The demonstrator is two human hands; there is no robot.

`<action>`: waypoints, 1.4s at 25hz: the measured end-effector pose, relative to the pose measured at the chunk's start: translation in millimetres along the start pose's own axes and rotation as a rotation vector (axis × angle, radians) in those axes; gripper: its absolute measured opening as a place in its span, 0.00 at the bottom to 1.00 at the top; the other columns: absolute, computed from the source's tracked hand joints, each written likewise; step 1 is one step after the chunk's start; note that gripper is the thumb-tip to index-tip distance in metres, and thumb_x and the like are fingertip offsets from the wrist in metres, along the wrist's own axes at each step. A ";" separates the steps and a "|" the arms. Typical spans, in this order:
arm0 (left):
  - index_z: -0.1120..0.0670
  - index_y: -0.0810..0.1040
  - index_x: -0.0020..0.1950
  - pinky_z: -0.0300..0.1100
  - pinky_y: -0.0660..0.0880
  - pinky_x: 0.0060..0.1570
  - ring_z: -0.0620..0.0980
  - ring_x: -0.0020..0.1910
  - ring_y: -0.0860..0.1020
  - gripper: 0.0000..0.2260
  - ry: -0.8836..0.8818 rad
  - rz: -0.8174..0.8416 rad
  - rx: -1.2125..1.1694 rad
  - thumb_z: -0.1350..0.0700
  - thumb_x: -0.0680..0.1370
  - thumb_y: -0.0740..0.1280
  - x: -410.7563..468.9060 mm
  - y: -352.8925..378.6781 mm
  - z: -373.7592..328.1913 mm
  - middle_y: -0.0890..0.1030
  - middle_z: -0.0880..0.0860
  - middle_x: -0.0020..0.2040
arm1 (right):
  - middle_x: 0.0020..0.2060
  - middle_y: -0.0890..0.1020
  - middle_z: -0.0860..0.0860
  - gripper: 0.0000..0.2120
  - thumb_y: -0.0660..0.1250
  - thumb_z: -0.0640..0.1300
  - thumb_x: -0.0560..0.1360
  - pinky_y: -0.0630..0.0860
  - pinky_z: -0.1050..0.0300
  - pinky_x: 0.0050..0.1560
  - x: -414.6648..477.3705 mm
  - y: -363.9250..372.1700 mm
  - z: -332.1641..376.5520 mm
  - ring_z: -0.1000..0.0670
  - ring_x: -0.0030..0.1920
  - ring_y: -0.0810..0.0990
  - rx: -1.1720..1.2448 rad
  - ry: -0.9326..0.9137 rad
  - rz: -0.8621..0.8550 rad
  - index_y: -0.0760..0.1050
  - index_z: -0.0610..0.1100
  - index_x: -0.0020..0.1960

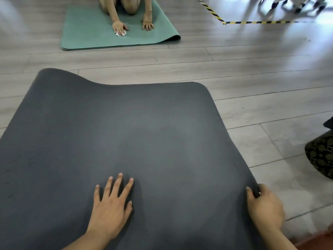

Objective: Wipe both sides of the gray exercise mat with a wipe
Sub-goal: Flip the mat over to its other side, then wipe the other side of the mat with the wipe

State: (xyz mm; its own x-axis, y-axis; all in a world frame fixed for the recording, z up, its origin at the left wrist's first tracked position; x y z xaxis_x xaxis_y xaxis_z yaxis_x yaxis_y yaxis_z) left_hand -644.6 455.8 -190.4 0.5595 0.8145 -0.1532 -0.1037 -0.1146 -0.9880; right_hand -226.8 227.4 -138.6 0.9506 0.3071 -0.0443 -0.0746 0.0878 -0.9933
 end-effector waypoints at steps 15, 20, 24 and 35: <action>0.51 0.76 0.59 0.55 0.65 0.68 0.56 0.64 0.74 0.15 0.093 -0.229 -0.146 0.47 0.76 0.58 201.1 -19.0 -8.1 0.75 0.54 0.66 | 0.42 0.74 0.48 0.12 0.56 0.41 0.72 0.71 0.47 0.43 81.9 75.4 369.6 0.46 0.39 0.67 0.403 -0.762 -0.109 0.69 0.42 0.55; 0.51 0.74 0.65 0.58 0.64 0.71 0.57 0.68 0.72 0.21 0.058 -0.230 -0.127 0.44 0.77 0.55 332.2 -32.4 -9.7 0.72 0.54 0.71 | 0.47 0.73 0.51 0.09 0.58 0.37 0.76 0.69 0.54 0.48 98.9 102.9 379.3 0.48 0.42 0.66 0.501 -0.707 -0.195 0.71 0.44 0.55; 0.43 0.61 0.80 0.61 0.50 0.78 0.55 0.80 0.58 0.32 0.058 -0.099 -0.151 0.38 0.76 0.48 428.8 -36.6 -15.0 0.60 0.52 0.82 | 0.50 0.73 0.52 0.12 0.55 0.40 0.76 0.69 0.55 0.49 101.1 107.0 380.9 0.49 0.44 0.67 0.502 -0.701 -0.154 0.72 0.45 0.57; 0.41 0.54 0.83 0.64 0.49 0.78 0.56 0.82 0.55 0.32 0.118 -0.127 -0.049 0.36 0.78 0.49 456.4 -30.1 -21.1 0.56 0.50 0.83 | 0.57 0.71 0.50 0.16 0.62 0.39 0.79 0.68 0.73 0.53 178.2 68.8 417.3 0.57 0.50 0.72 0.782 -0.514 -0.160 0.71 0.41 0.67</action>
State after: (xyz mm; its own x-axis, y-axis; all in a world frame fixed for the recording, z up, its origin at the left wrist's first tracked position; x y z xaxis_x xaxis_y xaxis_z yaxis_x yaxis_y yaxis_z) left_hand -368.8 818.9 -231.0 0.6581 0.7525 -0.0255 0.0126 -0.0449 -0.9989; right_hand -188.3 683.6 -170.5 0.7318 0.5996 0.3239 -0.3127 0.7178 -0.6221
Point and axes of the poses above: each hand's wrist, its own x-axis towards the middle knuckle, its own y-axis out of the palm, z = x × y, the point moved 7 cm from there along x, towards the middle knuckle
